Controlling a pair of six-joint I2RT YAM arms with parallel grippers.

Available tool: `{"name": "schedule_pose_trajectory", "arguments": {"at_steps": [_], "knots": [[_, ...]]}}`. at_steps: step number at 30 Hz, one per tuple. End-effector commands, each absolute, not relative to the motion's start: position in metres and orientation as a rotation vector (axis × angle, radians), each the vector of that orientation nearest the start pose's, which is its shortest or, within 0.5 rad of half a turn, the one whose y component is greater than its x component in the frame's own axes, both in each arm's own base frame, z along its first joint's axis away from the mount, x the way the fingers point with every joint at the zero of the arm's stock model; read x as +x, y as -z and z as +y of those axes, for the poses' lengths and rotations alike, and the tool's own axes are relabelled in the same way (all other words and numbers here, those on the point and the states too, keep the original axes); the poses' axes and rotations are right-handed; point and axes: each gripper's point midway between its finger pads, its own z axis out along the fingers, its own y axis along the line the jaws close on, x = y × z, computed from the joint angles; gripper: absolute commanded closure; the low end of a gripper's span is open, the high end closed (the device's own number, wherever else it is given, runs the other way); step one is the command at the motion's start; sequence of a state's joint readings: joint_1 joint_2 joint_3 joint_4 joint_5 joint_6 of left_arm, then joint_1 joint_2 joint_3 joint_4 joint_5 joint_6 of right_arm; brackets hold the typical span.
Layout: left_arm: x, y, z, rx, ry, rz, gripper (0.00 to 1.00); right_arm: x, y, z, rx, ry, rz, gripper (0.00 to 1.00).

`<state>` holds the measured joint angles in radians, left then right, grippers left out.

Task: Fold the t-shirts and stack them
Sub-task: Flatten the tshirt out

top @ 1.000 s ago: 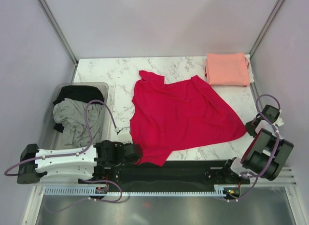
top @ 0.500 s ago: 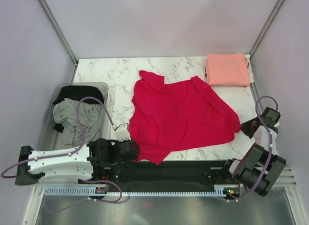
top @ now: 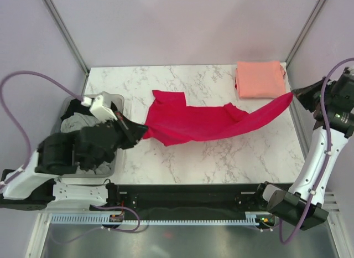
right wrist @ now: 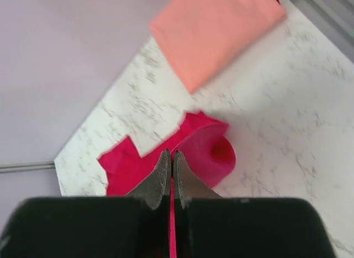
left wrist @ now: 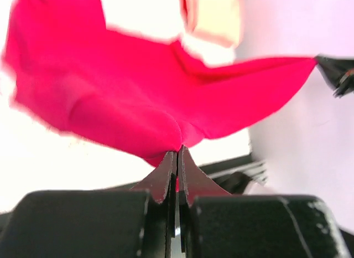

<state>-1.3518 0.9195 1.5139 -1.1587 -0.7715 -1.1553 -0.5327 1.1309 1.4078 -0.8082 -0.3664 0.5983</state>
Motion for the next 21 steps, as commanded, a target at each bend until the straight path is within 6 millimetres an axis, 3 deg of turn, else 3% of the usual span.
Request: {"name": "schedule_pose_trajectory", "arguments": {"at_steps": [1, 3, 4, 5, 6, 8, 9, 12, 16, 21], "knots": [[0.162, -0.453, -0.148, -0.240, 0.679, 1.825, 0.98, 0.292, -0.393, -0.064, 0.920, -0.488, 1.778, 1.00], [0.167, -0.478, -0.152, -0.194, 0.649, 1.787, 0.98, 0.291, -0.409, -0.058, 0.930, -0.530, 1.749, 1.00], [0.165, -0.509, -0.141, -0.230, 0.716, 1.732, 0.98, 0.289, -0.426, -0.054, 0.912, -0.555, 1.723, 1.00], [0.165, -0.525, -0.141, -0.231, 0.742, 1.702, 0.98, 0.288, -0.433, -0.049, 0.897, -0.581, 1.719, 1.00], [0.164, -0.548, -0.134, -0.200, 0.760, 1.653, 0.98, 0.282, -0.448, -0.046, 0.870, -0.573, 1.695, 1.00], [0.160, -0.577, -0.133, -0.130, 0.806, 1.577, 0.98, 0.271, -0.464, -0.048, 0.840, -0.498, 1.666, 1.00], [0.154, -0.591, -0.130, -0.094, 0.856, 1.540, 0.98, 0.260, -0.482, -0.045, 0.812, -0.473, 1.635, 1.00], [0.149, -0.613, -0.124, -0.022, 0.879, 1.454, 0.98, 0.237, -0.517, -0.042, 0.754, -0.394, 1.548, 1.00], [0.141, -0.629, -0.113, 0.041, 0.902, 1.381, 0.98, 0.199, -0.555, -0.038, 0.729, -0.299, 1.408, 1.00], [0.118, -0.648, -0.117, 0.223, 0.972, 1.249, 0.98, 0.150, -0.592, -0.038, 0.721, -0.189, 1.224, 1.00]]}}
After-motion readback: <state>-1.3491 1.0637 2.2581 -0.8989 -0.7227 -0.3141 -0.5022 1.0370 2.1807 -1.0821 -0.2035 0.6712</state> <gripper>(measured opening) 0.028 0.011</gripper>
